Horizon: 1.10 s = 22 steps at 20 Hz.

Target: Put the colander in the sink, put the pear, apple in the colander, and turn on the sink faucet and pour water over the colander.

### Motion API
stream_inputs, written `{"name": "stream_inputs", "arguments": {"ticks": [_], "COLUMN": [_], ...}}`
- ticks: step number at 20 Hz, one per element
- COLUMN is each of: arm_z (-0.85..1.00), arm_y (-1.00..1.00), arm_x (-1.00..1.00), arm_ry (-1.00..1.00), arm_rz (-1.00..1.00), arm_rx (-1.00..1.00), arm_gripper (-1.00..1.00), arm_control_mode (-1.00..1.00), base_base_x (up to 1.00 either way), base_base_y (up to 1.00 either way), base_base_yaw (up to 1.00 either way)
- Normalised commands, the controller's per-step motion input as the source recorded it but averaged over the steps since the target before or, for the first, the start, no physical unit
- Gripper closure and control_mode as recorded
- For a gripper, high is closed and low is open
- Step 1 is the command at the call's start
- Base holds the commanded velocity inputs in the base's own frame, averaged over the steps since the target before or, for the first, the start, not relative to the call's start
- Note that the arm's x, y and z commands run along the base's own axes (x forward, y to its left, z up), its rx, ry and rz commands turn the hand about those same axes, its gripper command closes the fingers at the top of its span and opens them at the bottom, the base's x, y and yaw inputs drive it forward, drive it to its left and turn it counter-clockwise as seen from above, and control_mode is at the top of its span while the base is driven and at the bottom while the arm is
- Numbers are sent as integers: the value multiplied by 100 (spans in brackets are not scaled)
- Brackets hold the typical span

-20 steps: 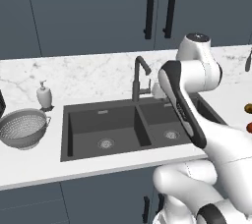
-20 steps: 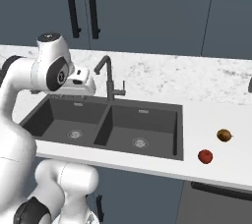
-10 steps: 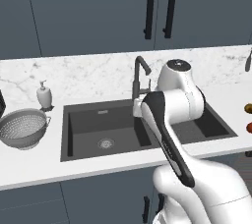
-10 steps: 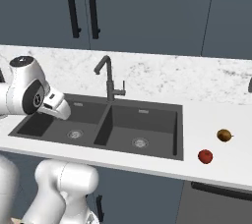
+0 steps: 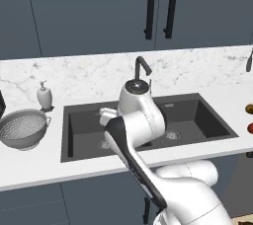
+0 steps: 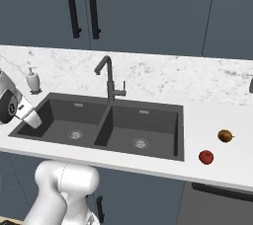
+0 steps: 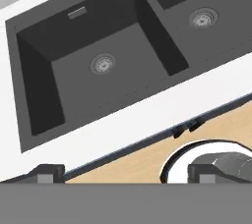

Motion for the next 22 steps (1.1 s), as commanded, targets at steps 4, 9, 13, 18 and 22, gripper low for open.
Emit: {"name": "stream_inputs", "arguments": {"ticks": [4,9,13,18,22], "arm_z": [-16,-2,0,-7,-1], "arm_y": [100,86,59,69,67], "arm_x": [29,34,46,45,44], "arm_ry": [0,0,0,0,0], "arm_rz": [0,0,11,10,11], "arm_rx": [0,3,5,10,13], "arm_gripper": [-100,-100,-100,-100,-100], "arm_control_mode": [-100,-100,-100,-100,-100], "base_base_x": [0,0,0,0,0], "base_base_y": [0,0,0,0,0], "base_base_yaw": [0,0,0,0,0]}}
